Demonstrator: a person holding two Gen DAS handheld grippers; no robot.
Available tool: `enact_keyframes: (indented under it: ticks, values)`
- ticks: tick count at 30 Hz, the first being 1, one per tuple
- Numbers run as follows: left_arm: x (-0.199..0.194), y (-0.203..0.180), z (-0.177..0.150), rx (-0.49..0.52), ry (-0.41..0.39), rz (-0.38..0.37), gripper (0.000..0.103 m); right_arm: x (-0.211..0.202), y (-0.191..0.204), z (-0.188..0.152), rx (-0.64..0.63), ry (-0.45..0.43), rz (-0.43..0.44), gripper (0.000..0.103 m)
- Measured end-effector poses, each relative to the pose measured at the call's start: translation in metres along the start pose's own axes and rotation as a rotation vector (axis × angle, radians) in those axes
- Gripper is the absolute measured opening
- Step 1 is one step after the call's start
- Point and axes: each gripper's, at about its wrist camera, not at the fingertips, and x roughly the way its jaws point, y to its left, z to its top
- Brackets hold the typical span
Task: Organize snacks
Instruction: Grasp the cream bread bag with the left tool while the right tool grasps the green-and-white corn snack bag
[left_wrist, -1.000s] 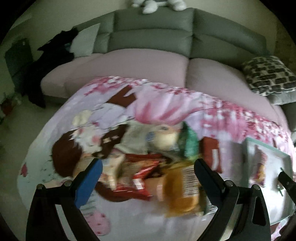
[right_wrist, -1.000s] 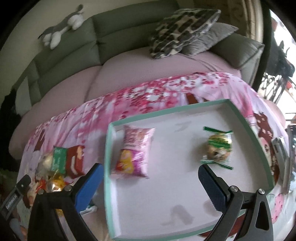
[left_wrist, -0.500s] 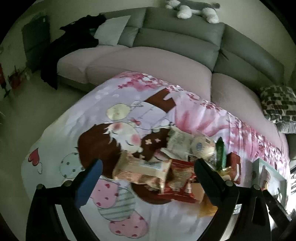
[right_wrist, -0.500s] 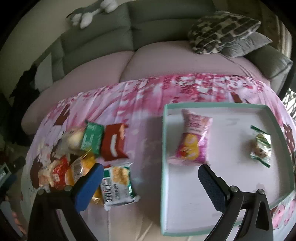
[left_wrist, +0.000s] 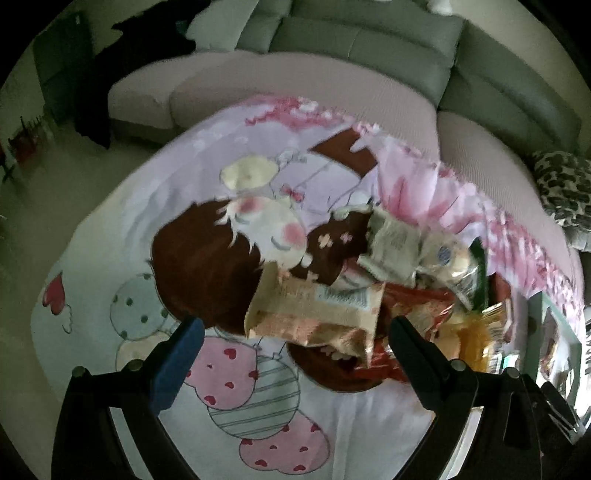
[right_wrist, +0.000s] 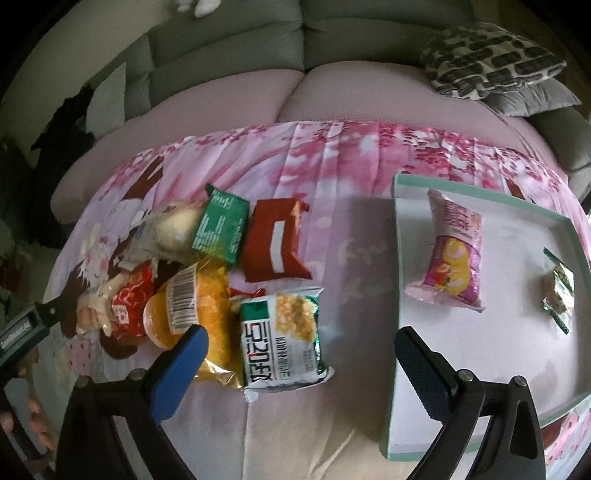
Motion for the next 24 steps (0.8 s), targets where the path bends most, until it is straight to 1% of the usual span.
enact_keyframes:
  ticks: [2, 4, 6, 12, 15, 16, 20, 24]
  values:
    - [0.006, 0.001, 0.000, -0.005, 0.012, 0.015, 0.100, 0.003, 0.003, -0.002, -0.009, 0.012, -0.002, 0.096]
    - [0.015, 0.003, 0.000, -0.014, 0.035, 0.013, 0.100, 0.006, 0.003, -0.003, -0.010, 0.023, -0.003, 0.092]
    - [0.019, 0.004, -0.001, -0.024, 0.044, 0.004, 0.100, 0.010, 0.003, -0.003, -0.011, 0.034, -0.004, 0.091]
    - [0.036, -0.003, 0.001, -0.006, 0.074, -0.022, 0.100, 0.018, 0.007, -0.005, -0.026, 0.057, 0.002, 0.087]
    - [0.045, -0.005, 0.002, -0.005, 0.089, -0.023, 0.100, 0.022, 0.008, -0.006, -0.028, 0.067, 0.002, 0.083]
    - [0.047, -0.005, 0.002, -0.005, 0.092, -0.023, 0.100, 0.024, 0.008, -0.007, -0.028, 0.071, 0.001, 0.081]
    - [0.058, -0.008, 0.006, 0.009, 0.091, -0.006, 0.100, 0.030, 0.007, -0.007, -0.023, 0.090, -0.003, 0.080]
    - [0.063, -0.009, 0.007, 0.015, 0.097, 0.004, 0.100, 0.034, 0.006, -0.007, -0.021, 0.099, -0.003, 0.074]
